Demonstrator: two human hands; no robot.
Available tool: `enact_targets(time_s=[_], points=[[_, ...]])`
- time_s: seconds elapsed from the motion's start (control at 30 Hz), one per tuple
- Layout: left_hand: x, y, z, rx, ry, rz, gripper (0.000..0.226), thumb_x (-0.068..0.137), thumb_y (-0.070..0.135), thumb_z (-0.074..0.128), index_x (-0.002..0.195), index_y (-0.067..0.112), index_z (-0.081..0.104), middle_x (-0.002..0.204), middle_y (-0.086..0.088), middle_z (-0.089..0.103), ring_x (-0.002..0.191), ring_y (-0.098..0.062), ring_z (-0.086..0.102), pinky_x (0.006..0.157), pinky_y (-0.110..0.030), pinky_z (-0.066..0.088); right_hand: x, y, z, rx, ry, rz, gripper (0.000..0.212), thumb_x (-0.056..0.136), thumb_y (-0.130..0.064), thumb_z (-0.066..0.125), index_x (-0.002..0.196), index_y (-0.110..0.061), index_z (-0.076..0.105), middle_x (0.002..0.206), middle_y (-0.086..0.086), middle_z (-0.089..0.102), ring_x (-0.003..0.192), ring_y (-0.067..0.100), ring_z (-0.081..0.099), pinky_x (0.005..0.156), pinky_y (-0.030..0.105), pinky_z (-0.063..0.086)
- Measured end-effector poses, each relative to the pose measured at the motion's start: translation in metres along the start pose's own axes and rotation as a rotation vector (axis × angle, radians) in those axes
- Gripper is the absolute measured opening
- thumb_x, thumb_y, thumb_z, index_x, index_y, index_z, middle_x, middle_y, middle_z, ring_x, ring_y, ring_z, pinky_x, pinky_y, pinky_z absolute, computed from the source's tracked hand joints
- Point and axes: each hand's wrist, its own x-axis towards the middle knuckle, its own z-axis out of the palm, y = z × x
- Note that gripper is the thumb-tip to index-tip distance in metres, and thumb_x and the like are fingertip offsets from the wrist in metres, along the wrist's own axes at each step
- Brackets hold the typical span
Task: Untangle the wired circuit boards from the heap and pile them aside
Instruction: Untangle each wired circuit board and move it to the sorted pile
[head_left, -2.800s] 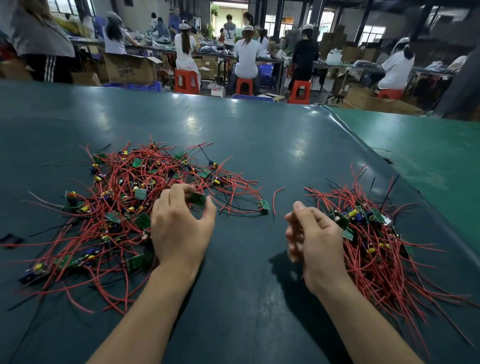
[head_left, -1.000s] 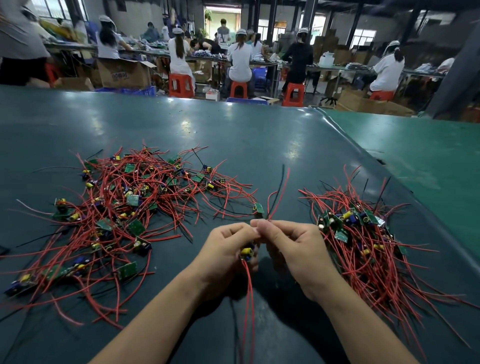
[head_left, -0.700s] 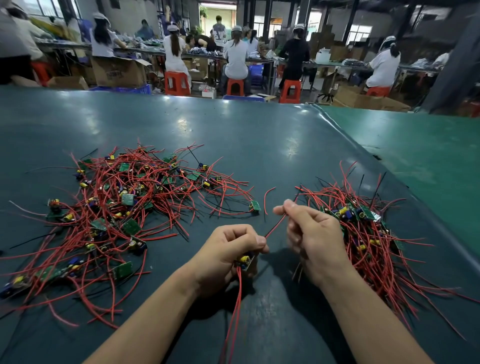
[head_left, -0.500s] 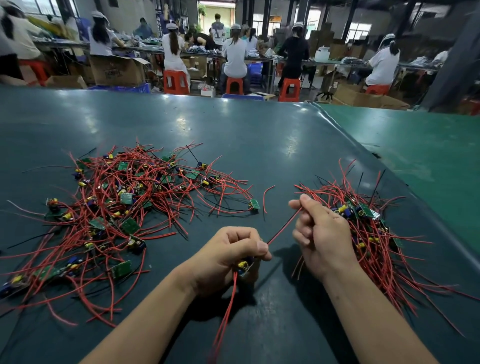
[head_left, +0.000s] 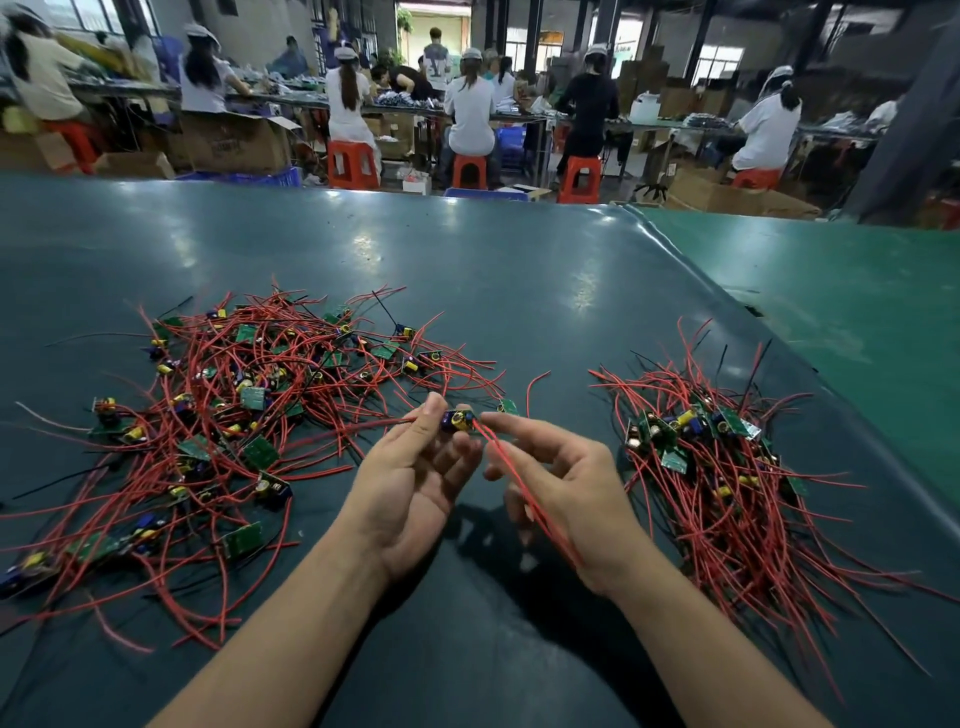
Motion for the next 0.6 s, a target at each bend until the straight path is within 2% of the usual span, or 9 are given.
enact_targets(time_s=[0.1, 0.17, 0.23, 0.33, 0.4, 0.5, 0.6], points=[[-0.001, 0.003, -0.002, -0.137, -0.095, -0.085, 0.010, 0.075, 0.008, 0.065, 0.083, 0.008, 0.059, 0.071, -0.008, 0.067, 0.060, -0.014, 0.066, 0.061, -0.026, 0.058, 0.005, -0.006, -0.003, 0.335, 0.065, 0.143, 0.023, 0.075, -0.023, 0.068, 0.094, -0.012, 0.076, 0.070, 0.006, 0.065, 0.040, 0.009, 0.046, 0.033, 0.016, 0.035], [-0.001, 0.006, -0.003, -0.214, -0.129, -0.107, 0.006, 0.078, 0.006, 0.062, 0.084, 0.005, 0.061, 0.087, -0.016, 0.071, 0.069, -0.017, 0.070, 0.065, -0.029, 0.060, 0.007, -0.011, -0.013, 0.605, 0.067, 0.287, 0.024, 0.075, -0.020, 0.065, 0.095, -0.011, 0.075, 0.073, 0.003, 0.068, 0.040, 0.003, 0.047, 0.033, 0.012, 0.035], [-0.001, 0.009, -0.003, -0.268, -0.142, -0.100, 0.005, 0.081, 0.006, 0.060, 0.082, 0.002, 0.063, 0.102, -0.022, 0.070, 0.077, -0.018, 0.072, 0.070, -0.029, 0.060, 0.006, -0.013, -0.018, 0.728, 0.011, 0.354, 0.029, 0.074, -0.015, 0.064, 0.101, -0.011, 0.073, 0.076, 0.003, 0.070, 0.039, 0.002, 0.048, 0.033, 0.009, 0.037], [-0.002, 0.003, -0.001, -0.174, -0.152, -0.043, 0.006, 0.076, 0.005, 0.062, 0.081, 0.007, 0.062, 0.088, -0.015, 0.072, 0.072, -0.016, 0.071, 0.068, -0.027, 0.060, 0.002, -0.010, -0.008, 0.462, -0.074, 0.274, 0.027, 0.076, -0.014, 0.066, 0.101, -0.011, 0.075, 0.080, 0.007, 0.071, 0.044, 0.007, 0.052, 0.037, 0.014, 0.038], [-0.003, -0.005, 0.000, -0.022, -0.163, 0.055, 0.013, 0.073, 0.003, 0.063, 0.082, 0.011, 0.063, 0.082, -0.010, 0.073, 0.069, -0.016, 0.071, 0.063, -0.025, 0.058, 0.001, -0.006, 0.000, 0.382, -0.042, 0.227, 0.023, 0.074, -0.022, 0.070, 0.093, -0.012, 0.078, 0.077, 0.007, 0.069, 0.044, 0.010, 0.052, 0.037, 0.016, 0.037], [-0.004, -0.012, 0.000, 0.202, -0.155, 0.253, 0.020, 0.070, 0.000, 0.066, 0.087, 0.011, 0.065, 0.098, -0.009, 0.074, 0.078, -0.014, 0.069, 0.071, -0.022, 0.057, 0.003, -0.005, -0.001, 0.372, 0.072, 0.159, 0.023, 0.072, -0.029, 0.071, 0.081, -0.008, 0.076, 0.066, 0.005, 0.064, 0.040, 0.010, 0.048, 0.034, 0.017, 0.034], [-0.006, -0.013, -0.002, 0.413, -0.187, 0.423, 0.024, 0.070, -0.002, 0.068, 0.092, 0.005, 0.061, 0.102, -0.009, 0.074, 0.086, -0.017, 0.070, 0.078, -0.025, 0.055, 0.003, -0.008, 0.000, 0.331, 0.088, 0.127, 0.019, 0.073, -0.030, 0.071, 0.070, -0.011, 0.075, 0.065, 0.004, 0.064, 0.040, 0.010, 0.048, 0.034, 0.017, 0.034]])
